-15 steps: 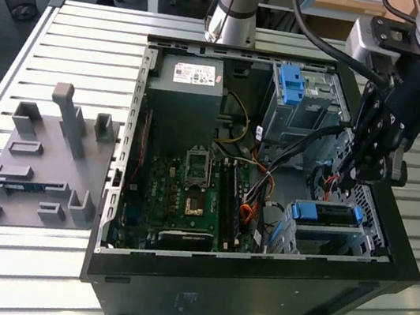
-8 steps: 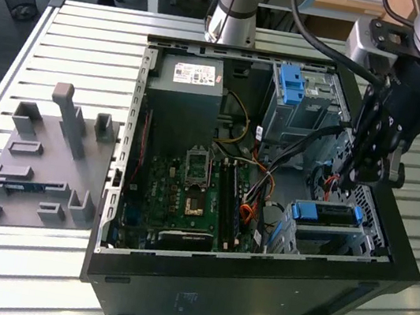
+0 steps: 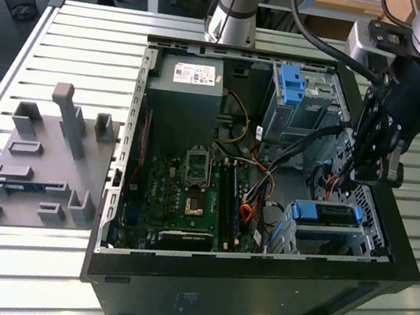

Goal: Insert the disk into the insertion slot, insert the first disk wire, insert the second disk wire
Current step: 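Insert the first disk wire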

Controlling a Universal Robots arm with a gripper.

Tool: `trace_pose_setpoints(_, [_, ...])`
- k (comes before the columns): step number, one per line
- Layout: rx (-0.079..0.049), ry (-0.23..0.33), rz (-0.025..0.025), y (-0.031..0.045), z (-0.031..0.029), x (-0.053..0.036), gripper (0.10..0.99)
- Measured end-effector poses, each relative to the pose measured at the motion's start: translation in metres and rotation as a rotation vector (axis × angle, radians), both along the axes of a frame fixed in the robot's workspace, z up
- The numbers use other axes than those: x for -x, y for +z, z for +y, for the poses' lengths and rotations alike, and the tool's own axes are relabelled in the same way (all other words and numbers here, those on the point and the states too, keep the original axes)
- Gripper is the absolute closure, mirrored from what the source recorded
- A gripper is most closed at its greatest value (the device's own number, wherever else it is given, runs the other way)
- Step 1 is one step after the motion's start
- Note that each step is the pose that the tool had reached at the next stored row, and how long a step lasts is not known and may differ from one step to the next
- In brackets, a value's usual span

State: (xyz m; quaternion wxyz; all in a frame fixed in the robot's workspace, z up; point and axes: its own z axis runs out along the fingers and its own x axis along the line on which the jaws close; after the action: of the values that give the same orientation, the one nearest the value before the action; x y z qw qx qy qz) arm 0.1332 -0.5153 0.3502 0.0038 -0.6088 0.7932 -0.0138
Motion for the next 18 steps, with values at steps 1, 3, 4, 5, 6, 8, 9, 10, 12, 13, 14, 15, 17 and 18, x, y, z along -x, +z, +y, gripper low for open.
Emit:
trace_pose_setpoints(1, [0.000,0.000,0.0000,-0.0001,0.0000,-0.0001,0.922])
trace_pose_setpoints(3, [0.000,0.006,-0.0006,-0.0003,0.0001,-0.0001,0.922])
trace_pose_setpoints(4, [0.000,0.019,-0.0008,-0.0005,0.0001,-0.0002,0.922])
trace_pose_setpoints(5, [0.000,0.037,-0.0010,-0.0007,0.0001,-0.0002,0.922])
trace_pose_setpoints(6, [0.000,0.056,-0.0012,-0.0010,0.0001,-0.0002,0.922])
trace_pose_setpoints(8, [0.000,0.092,-0.0015,-0.0016,0.0001,-0.0001,0.922])
trace_pose_setpoints(9, [0.000,0.110,-0.0017,-0.0020,0.0001,-0.0001,0.922])
trace_pose_setpoints(10, [0.000,0.129,-0.0017,-0.0023,0.0001,-0.0001,0.922])
trace_pose_setpoints(12, [0.000,0.165,-0.0020,-0.0031,0.0001,-0.0001,0.922])
trace_pose_setpoints(13, [0.000,0.183,-0.0021,-0.0035,0.0001,-0.0001,0.922])
trace_pose_setpoints(14, [0.000,0.201,-0.0022,-0.0039,0.0001,-0.0001,0.922])
trace_pose_setpoints(15, [0.000,0.220,-0.0022,-0.0042,0.0001,-0.0001,0.922])
trace_pose_setpoints(17, [0.000,0.256,-0.0023,-0.0050,0.0001,-0.0001,0.922])
trace_pose_setpoints(18, [0.000,0.274,-0.0024,-0.0053,0.0001,-0.0001,0.922])
